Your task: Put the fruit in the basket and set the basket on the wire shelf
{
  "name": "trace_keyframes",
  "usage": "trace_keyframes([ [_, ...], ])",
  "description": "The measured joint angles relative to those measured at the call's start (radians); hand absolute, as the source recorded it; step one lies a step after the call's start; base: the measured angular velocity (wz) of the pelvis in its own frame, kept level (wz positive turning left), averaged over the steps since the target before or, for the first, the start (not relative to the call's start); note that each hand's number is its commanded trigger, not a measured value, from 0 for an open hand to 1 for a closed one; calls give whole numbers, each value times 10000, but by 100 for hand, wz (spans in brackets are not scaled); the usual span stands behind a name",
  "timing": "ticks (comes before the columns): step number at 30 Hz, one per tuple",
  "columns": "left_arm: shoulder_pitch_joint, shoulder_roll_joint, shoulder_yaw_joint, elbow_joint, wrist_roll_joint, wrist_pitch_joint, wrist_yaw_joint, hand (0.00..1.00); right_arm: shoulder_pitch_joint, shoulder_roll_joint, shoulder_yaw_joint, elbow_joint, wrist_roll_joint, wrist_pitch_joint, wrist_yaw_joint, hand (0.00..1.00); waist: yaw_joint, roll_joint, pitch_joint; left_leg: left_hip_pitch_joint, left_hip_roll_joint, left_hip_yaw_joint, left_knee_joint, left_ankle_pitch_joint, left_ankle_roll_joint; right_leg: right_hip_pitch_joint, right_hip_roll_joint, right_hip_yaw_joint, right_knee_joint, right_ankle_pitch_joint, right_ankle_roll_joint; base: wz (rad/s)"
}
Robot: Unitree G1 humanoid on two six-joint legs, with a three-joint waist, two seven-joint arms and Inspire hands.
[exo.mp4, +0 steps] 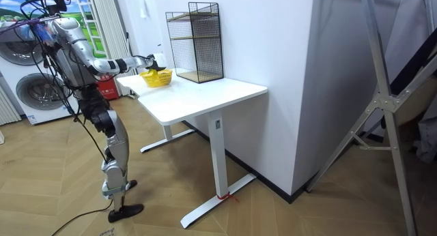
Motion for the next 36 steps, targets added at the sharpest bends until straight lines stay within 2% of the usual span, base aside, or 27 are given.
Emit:
trace_keyframes([
  [3, -6, 0, 5, -30, 3, 3, 0, 0, 90, 84, 14, 2, -171, 0, -1, 0, -8, 22, -8, 6, 0, 0, 22, 0, 0, 1, 1, 17, -7, 0, 0, 0],
  [8, -30, -2, 23, -40, 5, 10, -5, 0, 240, 135, 14, 1, -173, 0, -3, 0, -26, 158, -80, 23, -5, 2, 81, 0, 0, 31, -5, 31, -2, 0, 0, 0],
  [18, 3, -28, 35, -27, 8, 30, 18, 0, 445, 128, -71, 61, -156, 0, -47, 0, -215, 260, -54, 57, 0, -35, 148, -1, 0, 141, -5, 29, 4, 0, 0, 0],
  [25, 43, -37, 35, -17, -2, -7, 59, 0, 703, 131, -140, 59, -158, -2, -227, 0, -508, 277, -60, 13, -6, -50, 194, -2, 1, 131, -4, 29, 16, 1, -2, 0],
  [28, 41, -39, 65, -38, -14, -39, 41, 0, 750, 137, -459, 53, -191, -2, -299, 0, -583, 329, -91, 14, -15, -51, 192, -3, 3, 126, -9, 24, 13, 6, 4, 0],
  [31, 173, -43, 204, -34, -32, -49, -15, 0, 1008, 138, -894, 50, -181, -5, -512, 0, -586, 405, -188, 28, -18, -48, 179, -2, 3, 133, -15, 2, 6, 10, 10, 0],
  [33, 247, -47, 317, -37, -107, -51, -18, 0, 1124, 140, -1073, 42, -181, -5, -701, 0, -600, 432, -209, 39, -17, -37, 181, -2, 3, 134, -15, -4, 5, 10, 9, 0],
  [36, 398, -46, 516, -31, -268, -68, -14, 0, 1207, 124, -1353, 41, 115, -6, -986, 0, -761, 503, -200, 75, -8, 2, 154, -1, 3, 127, -20, 15, 5, 9, 9, -4],
])
